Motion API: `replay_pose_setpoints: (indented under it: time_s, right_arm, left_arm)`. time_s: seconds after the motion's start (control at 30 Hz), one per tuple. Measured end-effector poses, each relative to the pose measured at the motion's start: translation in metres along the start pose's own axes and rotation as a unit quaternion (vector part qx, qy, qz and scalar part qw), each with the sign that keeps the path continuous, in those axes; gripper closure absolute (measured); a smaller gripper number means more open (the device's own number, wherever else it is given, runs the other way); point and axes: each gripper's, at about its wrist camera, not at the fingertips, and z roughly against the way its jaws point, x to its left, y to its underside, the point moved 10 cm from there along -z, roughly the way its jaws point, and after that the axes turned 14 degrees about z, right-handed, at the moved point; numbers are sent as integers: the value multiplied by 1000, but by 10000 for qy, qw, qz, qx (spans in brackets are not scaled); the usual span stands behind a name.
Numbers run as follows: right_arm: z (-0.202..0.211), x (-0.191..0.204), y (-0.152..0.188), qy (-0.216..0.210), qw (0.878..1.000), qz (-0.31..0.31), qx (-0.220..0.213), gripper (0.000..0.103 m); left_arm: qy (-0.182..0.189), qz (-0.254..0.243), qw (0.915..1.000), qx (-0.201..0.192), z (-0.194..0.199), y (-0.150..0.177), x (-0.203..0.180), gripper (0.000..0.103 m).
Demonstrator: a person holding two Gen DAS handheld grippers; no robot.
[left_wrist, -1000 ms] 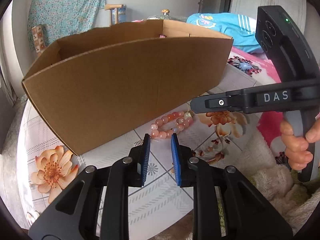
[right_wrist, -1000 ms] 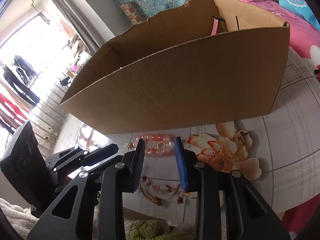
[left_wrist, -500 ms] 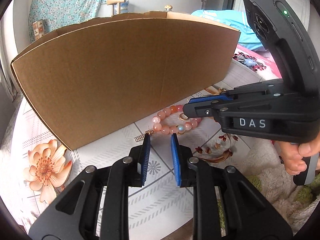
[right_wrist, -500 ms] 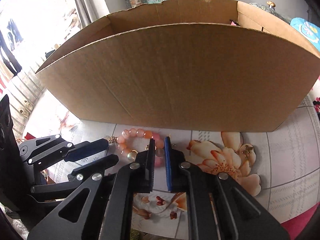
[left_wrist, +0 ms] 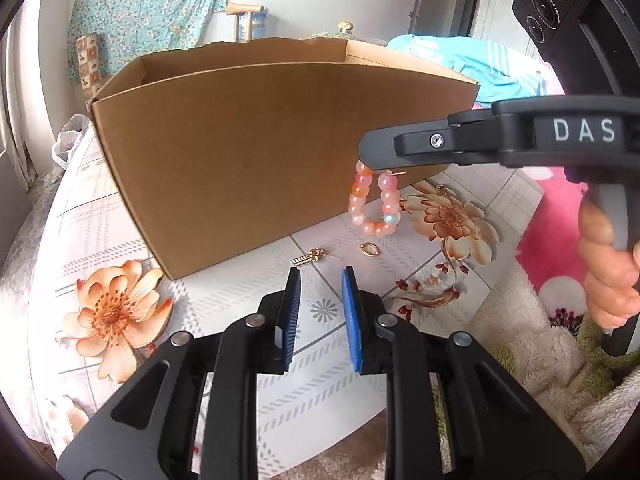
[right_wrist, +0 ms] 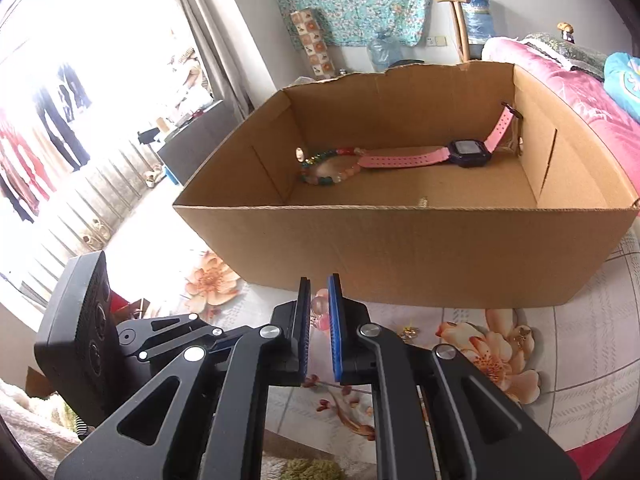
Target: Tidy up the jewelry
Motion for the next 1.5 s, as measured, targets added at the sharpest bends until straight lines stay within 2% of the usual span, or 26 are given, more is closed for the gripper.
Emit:
replay_pose_setpoints:
  time_s: [0.23, 0.27, 0.33, 0.4, 0.47, 0.5, 0.53, 0.57, 0.63, 0.73, 0.83, 1.03, 1.23, 1.37, 1.5]
  right_arm:
    - [-4, 46, -25, -945, 9952, 44, -242, 94]
    - [-10, 50, -21, -1040, 9945, 9, -152, 94]
    - [-30, 53, -2, -1225, 9919, -137, 306, 93]
    - [-51, 45, 26, -1035, 9899, -286, 922, 93]
    - [-57, 36, 44, -881, 9882, -402, 1190, 92]
    - [-53, 33, 46, -936, 9875, -508, 1158, 90]
    - [-49, 29, 47, -924, 9879, -566, 1106, 84]
    - [-42, 24, 46, -818, 9899, -561, 1012, 73]
    - [-28, 13, 44, -539, 9938, -503, 827, 67]
    - [-12, -3, 47, -278, 9956, -560, 698, 67]
    - [-5, -18, 55, -106, 9954, -709, 638, 67]
    - [16, -48, 65, 194, 9939, -1001, 425, 67]
    - [40, -86, 70, 731, 9908, -1127, 176, 67]
    - [38, -99, 86, 1047, 9883, -1034, 392, 67]
    - [43, -107, 93, 1224, 9871, -968, 370, 67]
  left_arm:
    - [-485, 369, 9981, -89, 29, 3, 39, 83]
    - [-565, 417, 9975, -93, 33, 4, 46, 83]
    - [-675, 522, 9963, -96, 37, 7, 55, 83]
    - [-724, 618, 9954, -84, 38, 8, 60, 83]
    - [-736, 675, 9950, -84, 38, 8, 62, 83]
    - [-710, 684, 9951, -97, 38, 6, 61, 83]
    - [-643, 689, 9955, -115, 37, 4, 58, 83]
    - [-557, 695, 9959, -131, 37, 1, 55, 83]
    - [-326, 693, 9970, -123, 31, -6, 44, 83]
    - [-113, 530, 9985, -113, 18, -16, 26, 83]
    - [-69, 271, 9996, -46, 2, -21, 7, 83]
    - [89, -150, 9996, 242, -16, -6, -24, 83]
    - [-668, -674, 9953, 208, -19, 9, -18, 78]
    - [-726, -397, 9961, 289, -17, 11, -1, 75]
    - [-1102, -282, 9932, 232, -13, 5, 19, 75]
